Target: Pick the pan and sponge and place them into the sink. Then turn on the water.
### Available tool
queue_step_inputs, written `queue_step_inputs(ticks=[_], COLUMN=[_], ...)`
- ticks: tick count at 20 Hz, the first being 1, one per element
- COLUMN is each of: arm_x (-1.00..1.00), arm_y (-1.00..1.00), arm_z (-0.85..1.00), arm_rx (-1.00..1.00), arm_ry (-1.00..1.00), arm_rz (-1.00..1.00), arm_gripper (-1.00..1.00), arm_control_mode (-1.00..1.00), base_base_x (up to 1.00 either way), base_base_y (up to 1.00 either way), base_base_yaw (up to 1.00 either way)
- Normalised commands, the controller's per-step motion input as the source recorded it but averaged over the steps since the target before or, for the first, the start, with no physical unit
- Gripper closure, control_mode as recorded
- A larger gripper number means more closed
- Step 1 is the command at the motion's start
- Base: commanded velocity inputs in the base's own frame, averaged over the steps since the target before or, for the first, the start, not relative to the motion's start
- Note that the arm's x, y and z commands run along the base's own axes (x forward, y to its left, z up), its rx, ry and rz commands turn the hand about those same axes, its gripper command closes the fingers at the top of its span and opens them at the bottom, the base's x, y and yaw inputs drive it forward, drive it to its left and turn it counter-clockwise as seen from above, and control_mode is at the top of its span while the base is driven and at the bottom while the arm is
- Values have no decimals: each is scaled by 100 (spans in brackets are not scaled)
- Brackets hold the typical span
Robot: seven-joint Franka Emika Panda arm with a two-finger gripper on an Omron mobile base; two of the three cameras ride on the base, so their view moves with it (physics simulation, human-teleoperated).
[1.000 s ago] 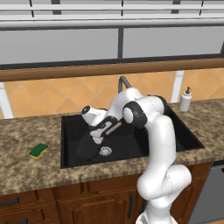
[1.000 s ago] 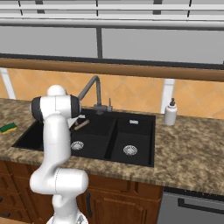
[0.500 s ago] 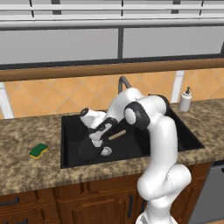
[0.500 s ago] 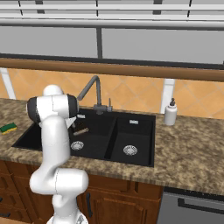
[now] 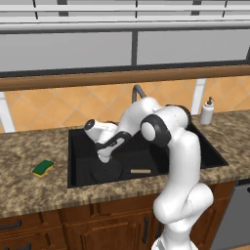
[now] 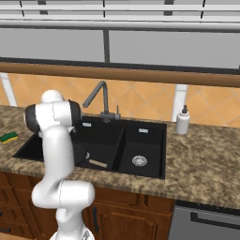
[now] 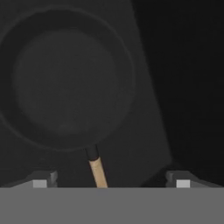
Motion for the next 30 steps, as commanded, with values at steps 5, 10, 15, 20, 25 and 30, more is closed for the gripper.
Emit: queue_step_inputs(ticks=[5, 10, 15, 20, 25, 30], arm_x=[-25, -29, -23, -29, -8, 0], arm_y=[85, 53, 40, 73, 78, 66], arm_z=[71, 45, 32, 3, 6, 12], arm_rx=[11, 25, 32, 30, 29, 21], arm_ry=[-17, -7, -6, -14, -1, 14], arm_rz=[0, -13, -23, -41, -48, -42], arm_gripper=[-100, -100, -100, -100, -100, -100], arm_control_mode=[-100, -100, -100, -100, -100, -100], base_base_x=[0, 0, 0, 0, 0, 0], base_base_y=[0, 0, 0, 0, 0, 0], base_base_yaw=[0, 0, 0, 0, 0, 0])
